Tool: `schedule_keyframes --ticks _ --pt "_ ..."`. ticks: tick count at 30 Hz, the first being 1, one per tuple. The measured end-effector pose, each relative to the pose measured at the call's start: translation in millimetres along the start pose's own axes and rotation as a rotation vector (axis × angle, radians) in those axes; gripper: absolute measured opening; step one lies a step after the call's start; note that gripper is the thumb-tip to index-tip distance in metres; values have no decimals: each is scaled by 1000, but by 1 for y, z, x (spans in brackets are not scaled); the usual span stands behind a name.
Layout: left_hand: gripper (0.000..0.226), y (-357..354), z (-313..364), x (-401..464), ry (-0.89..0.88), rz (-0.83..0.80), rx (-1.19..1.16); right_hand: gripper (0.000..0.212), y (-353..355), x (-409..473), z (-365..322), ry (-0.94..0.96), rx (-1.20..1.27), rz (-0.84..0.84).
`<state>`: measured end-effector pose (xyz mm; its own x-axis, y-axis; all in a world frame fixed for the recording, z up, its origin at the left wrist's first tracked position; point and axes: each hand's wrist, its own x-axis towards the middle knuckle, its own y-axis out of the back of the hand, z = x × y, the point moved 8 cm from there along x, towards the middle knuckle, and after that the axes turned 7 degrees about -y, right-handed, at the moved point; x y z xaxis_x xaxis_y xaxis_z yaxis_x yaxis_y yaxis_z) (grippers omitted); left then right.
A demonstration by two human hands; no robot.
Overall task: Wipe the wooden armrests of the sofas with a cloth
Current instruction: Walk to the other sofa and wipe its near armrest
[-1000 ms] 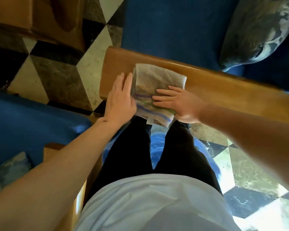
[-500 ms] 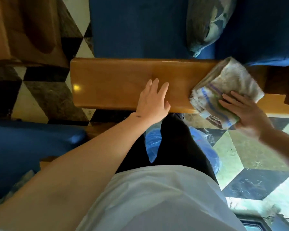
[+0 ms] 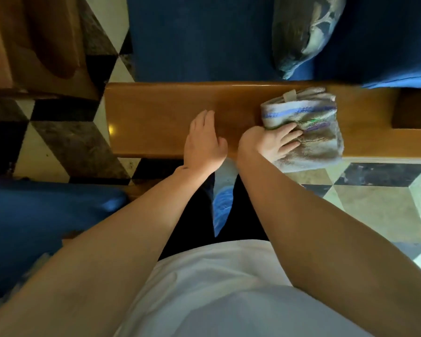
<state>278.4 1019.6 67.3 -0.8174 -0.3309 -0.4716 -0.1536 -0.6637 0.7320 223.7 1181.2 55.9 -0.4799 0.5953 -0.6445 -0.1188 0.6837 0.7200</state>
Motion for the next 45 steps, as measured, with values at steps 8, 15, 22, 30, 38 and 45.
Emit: schedule_keyframes --ticks 8,15,22,30,38,45 --pt "62 84 -142 -25 383 223 -188 80 -124 -117 -39 440 -325 -272" --pt "51 104 -230 -58 598 344 -632 77 -205 -203 -36 1115 -815 -549" --pt "72 98 -246 -67 914 364 -829 73 -203 -217 6 1556 -1070 -788" --pt "100 17 -125 -60 785 -147 -592 69 -103 -102 -20 1659 -1109 -807" --pt "73 -53 29 -8 363 -227 -417 74 16 22 -15 1290 -865 -682" --pt "87 -119 148 6 145 -317 -265 74 104 106 4 1079 -685 -526"
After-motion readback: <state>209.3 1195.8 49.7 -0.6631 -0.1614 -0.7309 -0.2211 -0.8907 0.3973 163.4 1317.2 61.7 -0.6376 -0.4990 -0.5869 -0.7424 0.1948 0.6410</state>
